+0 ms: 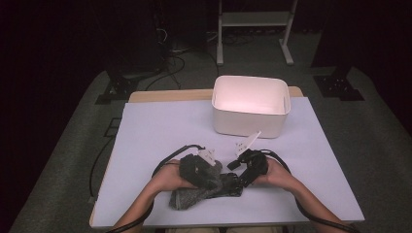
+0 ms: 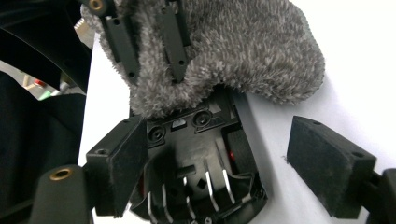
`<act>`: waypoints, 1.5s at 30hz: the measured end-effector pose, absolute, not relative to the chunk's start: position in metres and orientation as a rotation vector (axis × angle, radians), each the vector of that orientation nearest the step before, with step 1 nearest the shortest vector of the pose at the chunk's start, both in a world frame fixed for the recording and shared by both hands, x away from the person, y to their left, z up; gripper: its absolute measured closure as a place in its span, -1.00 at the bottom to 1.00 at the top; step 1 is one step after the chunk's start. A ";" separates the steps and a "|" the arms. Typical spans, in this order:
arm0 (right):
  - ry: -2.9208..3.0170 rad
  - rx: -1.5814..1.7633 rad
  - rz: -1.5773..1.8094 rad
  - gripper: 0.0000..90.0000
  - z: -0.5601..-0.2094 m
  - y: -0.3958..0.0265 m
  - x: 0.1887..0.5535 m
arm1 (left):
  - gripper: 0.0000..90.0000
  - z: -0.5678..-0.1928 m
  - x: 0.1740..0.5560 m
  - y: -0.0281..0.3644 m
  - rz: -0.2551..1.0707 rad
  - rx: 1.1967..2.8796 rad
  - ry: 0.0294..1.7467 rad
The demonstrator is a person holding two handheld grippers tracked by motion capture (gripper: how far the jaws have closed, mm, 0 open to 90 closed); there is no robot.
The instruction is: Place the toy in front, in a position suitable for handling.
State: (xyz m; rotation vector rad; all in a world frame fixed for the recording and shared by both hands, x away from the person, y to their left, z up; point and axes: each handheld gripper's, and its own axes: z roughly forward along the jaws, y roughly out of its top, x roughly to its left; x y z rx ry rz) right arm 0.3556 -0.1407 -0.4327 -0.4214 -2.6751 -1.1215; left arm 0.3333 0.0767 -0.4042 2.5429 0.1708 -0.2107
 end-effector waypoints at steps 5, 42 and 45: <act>-2.603 -0.447 -1.077 -0.56 -0.443 -0.139 0.360 | 0.62 -0.401 0.332 0.076 -0.210 2.537 0.155; -2.896 -0.245 -1.204 -0.24 -0.425 -0.139 0.297 | 0.63 -0.380 0.321 0.088 -0.216 2.483 0.135; -2.911 -0.227 -1.155 -0.23 -0.428 -0.136 0.293 | 0.63 -0.378 0.317 0.088 -0.217 2.485 0.129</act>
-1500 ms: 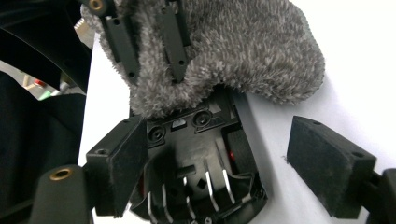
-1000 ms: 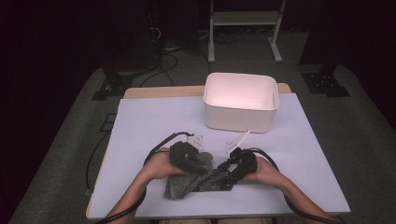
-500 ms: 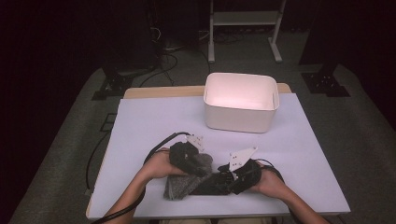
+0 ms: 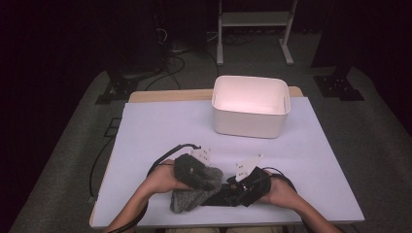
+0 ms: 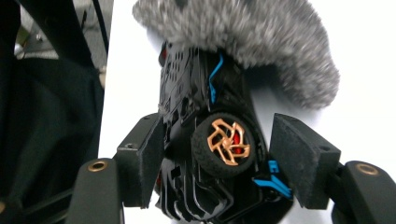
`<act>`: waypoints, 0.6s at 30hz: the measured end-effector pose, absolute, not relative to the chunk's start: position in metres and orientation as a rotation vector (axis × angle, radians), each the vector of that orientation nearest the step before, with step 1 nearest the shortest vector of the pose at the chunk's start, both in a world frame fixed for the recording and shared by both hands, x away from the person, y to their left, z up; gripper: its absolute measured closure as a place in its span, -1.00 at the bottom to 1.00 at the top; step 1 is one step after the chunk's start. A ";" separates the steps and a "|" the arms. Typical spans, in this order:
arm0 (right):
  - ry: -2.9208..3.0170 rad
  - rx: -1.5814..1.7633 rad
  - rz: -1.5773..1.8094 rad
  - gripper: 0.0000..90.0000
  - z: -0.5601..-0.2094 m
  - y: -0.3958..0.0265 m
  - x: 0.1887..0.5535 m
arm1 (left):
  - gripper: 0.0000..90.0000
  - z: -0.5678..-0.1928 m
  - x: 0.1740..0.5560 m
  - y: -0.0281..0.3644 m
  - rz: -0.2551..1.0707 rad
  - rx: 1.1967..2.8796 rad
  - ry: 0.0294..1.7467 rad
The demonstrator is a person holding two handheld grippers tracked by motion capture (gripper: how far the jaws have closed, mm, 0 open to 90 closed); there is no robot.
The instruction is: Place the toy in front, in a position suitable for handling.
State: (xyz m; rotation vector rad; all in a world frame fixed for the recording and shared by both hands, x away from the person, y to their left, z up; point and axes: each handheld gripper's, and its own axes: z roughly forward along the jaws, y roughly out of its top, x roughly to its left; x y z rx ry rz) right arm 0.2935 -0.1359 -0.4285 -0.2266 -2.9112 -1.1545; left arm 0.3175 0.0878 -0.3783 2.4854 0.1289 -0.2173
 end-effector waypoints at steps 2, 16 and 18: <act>-2.915 -0.221 -1.124 -0.20 -0.430 -0.133 0.292 | 0.63 -0.378 0.316 0.088 -0.226 2.479 0.122; -2.893 -0.149 -0.999 0.23 -0.440 -0.111 0.286 | 0.63 -0.377 0.302 0.091 -0.268 2.456 0.069; -2.885 -0.161 -1.028 0.24 -0.441 -0.113 0.285 | 0.63 -0.376 0.302 0.092 -0.263 2.447 0.077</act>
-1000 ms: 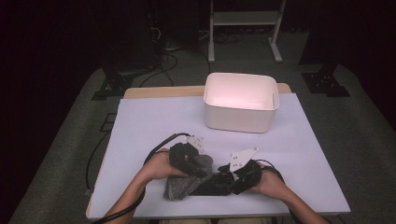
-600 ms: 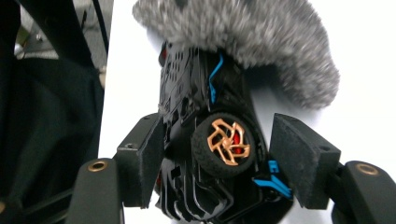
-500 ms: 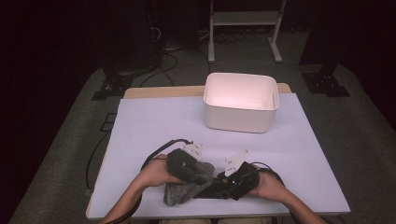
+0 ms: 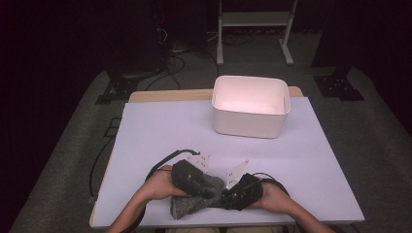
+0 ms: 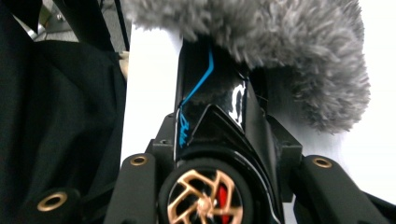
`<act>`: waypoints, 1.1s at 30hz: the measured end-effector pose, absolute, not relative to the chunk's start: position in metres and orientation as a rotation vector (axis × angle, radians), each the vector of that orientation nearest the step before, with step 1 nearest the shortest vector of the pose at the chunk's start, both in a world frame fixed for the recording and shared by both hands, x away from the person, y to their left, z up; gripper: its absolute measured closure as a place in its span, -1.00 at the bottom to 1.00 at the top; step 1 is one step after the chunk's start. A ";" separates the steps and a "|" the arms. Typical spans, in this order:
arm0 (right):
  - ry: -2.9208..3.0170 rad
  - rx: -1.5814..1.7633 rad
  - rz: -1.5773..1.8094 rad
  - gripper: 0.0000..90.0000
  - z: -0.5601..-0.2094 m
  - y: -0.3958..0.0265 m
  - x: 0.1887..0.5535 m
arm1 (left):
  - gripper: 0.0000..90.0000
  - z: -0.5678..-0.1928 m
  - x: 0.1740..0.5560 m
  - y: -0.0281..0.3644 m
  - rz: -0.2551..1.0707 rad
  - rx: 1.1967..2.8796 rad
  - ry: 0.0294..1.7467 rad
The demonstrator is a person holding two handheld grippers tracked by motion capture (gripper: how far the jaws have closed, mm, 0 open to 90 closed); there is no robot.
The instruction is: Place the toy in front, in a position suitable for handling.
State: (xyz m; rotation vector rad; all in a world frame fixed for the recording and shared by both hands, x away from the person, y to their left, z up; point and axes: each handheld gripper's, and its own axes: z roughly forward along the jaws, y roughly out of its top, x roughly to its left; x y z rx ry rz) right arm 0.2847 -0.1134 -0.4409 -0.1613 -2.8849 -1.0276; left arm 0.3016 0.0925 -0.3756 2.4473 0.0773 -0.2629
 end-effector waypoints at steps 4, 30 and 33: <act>-2.916 -0.158 -1.064 0.25 -0.442 -0.116 0.283 | 0.63 -0.370 0.305 0.097 -0.224 2.443 0.094; -2.901 -0.323 -1.219 0.24 -0.440 -0.161 0.310 | 0.63 -0.370 0.332 0.112 -0.128 2.477 0.218; -2.909 -0.319 -1.217 0.24 -0.440 -0.161 0.309 | 0.63 -0.371 0.332 0.115 -0.124 2.488 0.221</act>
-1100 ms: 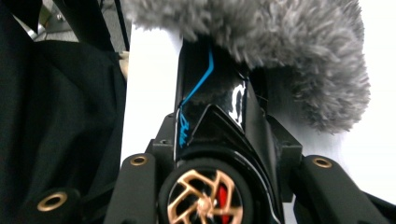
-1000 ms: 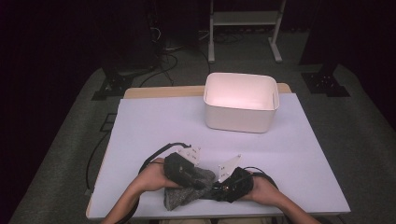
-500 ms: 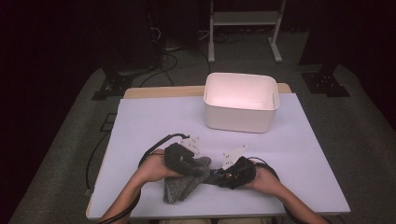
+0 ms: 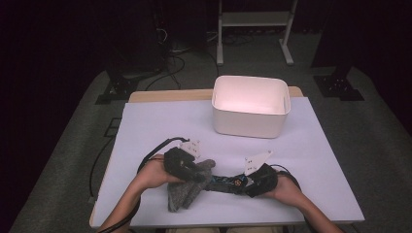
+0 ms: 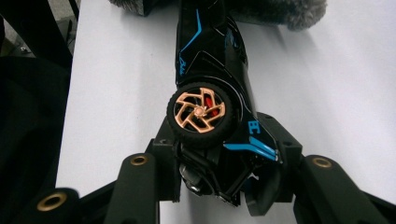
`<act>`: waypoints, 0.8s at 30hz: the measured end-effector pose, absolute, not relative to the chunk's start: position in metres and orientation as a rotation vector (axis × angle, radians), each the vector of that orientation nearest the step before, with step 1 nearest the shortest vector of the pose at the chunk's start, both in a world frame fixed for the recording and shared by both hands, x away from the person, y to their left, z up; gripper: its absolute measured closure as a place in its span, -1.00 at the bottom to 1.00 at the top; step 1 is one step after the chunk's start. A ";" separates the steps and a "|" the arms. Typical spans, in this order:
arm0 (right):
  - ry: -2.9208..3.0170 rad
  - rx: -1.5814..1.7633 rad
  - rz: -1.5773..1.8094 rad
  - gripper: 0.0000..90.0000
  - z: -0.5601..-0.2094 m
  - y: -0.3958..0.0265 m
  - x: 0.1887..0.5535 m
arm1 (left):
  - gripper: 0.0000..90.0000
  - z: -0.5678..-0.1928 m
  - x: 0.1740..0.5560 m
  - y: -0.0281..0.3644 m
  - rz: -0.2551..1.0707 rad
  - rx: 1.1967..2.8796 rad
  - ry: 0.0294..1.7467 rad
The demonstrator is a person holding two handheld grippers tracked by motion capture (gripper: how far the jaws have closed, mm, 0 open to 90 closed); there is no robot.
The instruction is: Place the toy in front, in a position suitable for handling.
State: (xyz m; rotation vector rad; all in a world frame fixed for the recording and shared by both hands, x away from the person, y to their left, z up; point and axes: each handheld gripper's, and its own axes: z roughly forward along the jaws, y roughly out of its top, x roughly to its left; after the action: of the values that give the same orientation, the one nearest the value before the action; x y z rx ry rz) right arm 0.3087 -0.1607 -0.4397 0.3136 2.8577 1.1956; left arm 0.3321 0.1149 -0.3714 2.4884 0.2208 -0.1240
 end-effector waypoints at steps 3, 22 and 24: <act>2.860 0.305 1.207 0.25 -0.440 -0.161 0.310 | 0.64 -0.375 0.332 0.113 -0.145 2.486 0.208; 2.831 0.291 1.220 0.26 -0.442 -0.161 0.308 | 0.83 -0.379 0.330 0.122 -0.105 2.451 0.193; 2.829 0.294 1.220 0.26 -0.442 -0.161 0.308 | 0.84 -0.379 0.331 0.124 -0.101 2.448 0.200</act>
State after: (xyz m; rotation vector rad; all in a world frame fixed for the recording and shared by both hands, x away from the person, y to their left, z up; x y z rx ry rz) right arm 0.3078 -0.1609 -0.4425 0.2937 2.8285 1.2205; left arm 0.3308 0.1241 -0.3791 2.4477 0.1996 -0.1009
